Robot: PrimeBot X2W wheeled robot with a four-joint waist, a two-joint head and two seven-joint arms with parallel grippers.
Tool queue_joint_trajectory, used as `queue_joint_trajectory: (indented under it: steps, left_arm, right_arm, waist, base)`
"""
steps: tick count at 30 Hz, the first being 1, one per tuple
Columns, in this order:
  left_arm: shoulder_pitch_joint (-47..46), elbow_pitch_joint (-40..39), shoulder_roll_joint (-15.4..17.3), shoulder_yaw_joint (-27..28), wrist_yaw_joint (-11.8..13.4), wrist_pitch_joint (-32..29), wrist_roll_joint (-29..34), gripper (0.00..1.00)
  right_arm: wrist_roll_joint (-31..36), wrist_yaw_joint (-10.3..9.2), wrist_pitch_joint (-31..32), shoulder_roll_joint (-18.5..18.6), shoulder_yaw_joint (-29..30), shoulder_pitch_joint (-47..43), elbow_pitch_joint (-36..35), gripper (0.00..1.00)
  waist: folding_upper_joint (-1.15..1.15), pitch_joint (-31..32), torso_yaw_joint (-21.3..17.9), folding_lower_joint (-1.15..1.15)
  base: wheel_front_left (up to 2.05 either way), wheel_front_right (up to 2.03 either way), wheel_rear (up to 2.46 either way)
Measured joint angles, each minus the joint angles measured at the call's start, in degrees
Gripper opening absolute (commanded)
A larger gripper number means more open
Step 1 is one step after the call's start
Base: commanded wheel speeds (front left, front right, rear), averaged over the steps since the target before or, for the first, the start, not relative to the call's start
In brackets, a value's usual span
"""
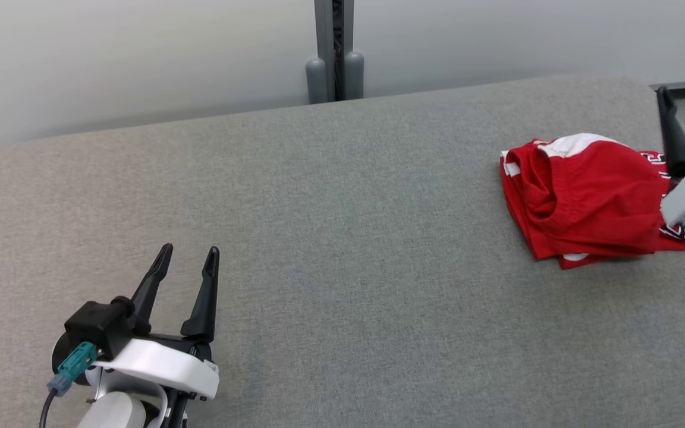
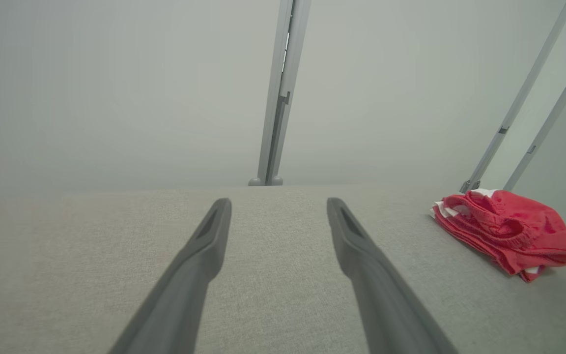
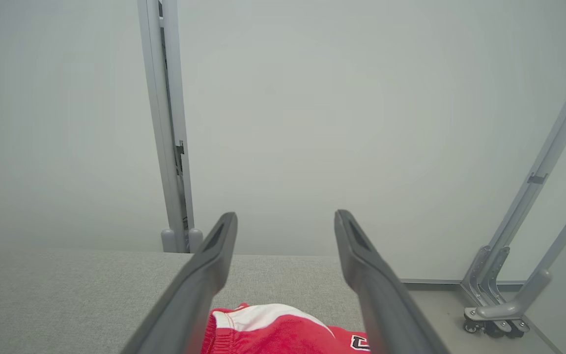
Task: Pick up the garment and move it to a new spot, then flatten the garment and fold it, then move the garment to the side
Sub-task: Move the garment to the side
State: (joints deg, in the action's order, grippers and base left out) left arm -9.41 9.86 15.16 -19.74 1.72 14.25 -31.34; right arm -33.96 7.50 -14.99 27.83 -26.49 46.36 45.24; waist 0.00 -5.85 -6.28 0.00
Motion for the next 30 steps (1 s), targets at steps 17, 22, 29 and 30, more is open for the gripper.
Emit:
queue_joint_trajectory:
  steps: [17,22,29,30]
  left_arm:
    - [6.42,-1.57,-0.60,2.89,2.59,0.48,-1.51,1.00]
    - [8.46,-1.69,-1.48,3.97,3.41,0.65,-0.99,1.00]
    - [10.18,-2.08,-3.82,6.31,3.41,0.68,1.46,1.00]
    - [10.44,-2.11,-4.14,6.68,3.37,0.69,2.18,1.00]
  right_arm:
    - [9.98,0.00,0.70,-10.51,20.92,-39.74,-37.73,1.00]
    - [11.74,0.00,0.93,-15.13,22.49,-46.71,-42.47,1.00]
    - [14.17,0.00,0.78,-19.19,24.21,-50.87,-44.07,1.00]
    - [14.49,0.00,0.74,-19.59,24.24,-51.14,-44.14,1.00]
  waist:
    - [0.00,6.07,5.82,0.00]
    - [0.00,6.70,6.47,0.00]
    - [0.00,7.08,6.74,0.00]
    - [0.00,7.07,6.72,0.00]
  base:
    - [0.00,0.00,0.00]
    - [0.00,0.00,0.00]
    - [0.00,0.00,0.00]
    - [0.00,0.00,0.00]
